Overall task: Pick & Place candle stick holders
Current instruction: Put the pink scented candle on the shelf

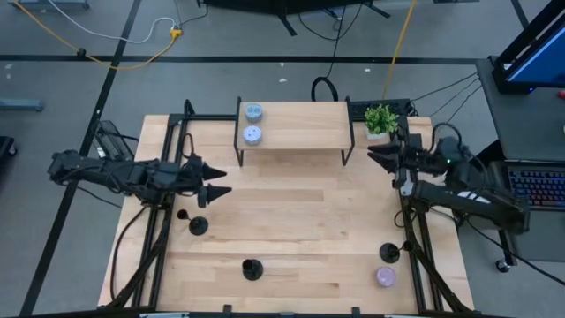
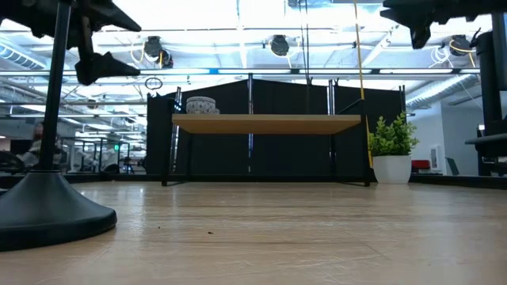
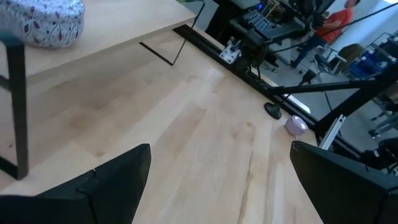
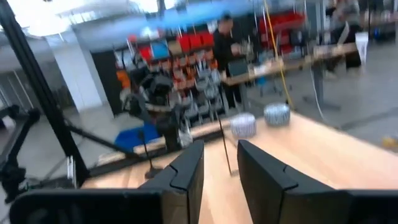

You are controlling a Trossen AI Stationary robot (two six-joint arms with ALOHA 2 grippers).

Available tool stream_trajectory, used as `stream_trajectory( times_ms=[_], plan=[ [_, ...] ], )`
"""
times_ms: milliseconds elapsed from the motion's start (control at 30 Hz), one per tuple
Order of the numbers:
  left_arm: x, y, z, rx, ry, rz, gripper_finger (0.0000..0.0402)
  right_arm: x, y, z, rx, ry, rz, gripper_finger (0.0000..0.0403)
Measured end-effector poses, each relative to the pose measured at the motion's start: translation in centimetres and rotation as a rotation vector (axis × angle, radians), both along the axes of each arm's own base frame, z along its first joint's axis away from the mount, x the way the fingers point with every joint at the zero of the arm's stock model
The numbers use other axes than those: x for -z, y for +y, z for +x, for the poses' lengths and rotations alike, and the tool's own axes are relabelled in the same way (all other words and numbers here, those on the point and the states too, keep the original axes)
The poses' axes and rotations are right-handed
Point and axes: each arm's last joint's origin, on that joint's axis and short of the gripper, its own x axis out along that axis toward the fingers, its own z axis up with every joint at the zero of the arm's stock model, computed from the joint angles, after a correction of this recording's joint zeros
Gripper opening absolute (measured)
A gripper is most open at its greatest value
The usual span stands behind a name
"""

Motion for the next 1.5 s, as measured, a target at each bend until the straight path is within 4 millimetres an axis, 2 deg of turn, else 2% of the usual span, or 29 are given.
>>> stream_trajectory(
  times_ms=[300,500,700,933,1133,1300,1500],
  plan=[
    [1.6,0.2,-1.3,0.014,-0.017,0.037,0.0392,-4.5,0.5,2.3,-0.111,0.241,0.07,0.0089],
    [2.2,0.3,-1.9,0.028,-0.036,0.05,0.0392,-6.3,1.5,4.8,-0.141,0.303,0.0,0.0089],
    [1.8,0.2,-2.4,0.072,-0.066,0.088,0.0392,-7.2,3.8,6.9,-0.174,0.34,-0.073,0.0089],
    [1.6,0.2,-2.6,0.104,-0.084,0.121,0.0392,-7.6,8.1,8.6,-0.18,0.383,-0.145,0.0089],
    [1.7,0.1,-2.7,0.134,-0.077,0.134,0.0392,-7.9,12.0,9.8,-0.191,0.427,-0.135,0.0089],
    [2.0,0.1,-2.8,0.145,-0.047,0.129,0.0392,-7.0,14.4,10.4,-0.194,0.596,-0.002,0.0089],
    [2.0,0.1,-2.8,0.161,-0.041,0.126,0.0392,-4.4,16.6,11.0,-0.26,0.872,0.279,0.0089]
  ],
)
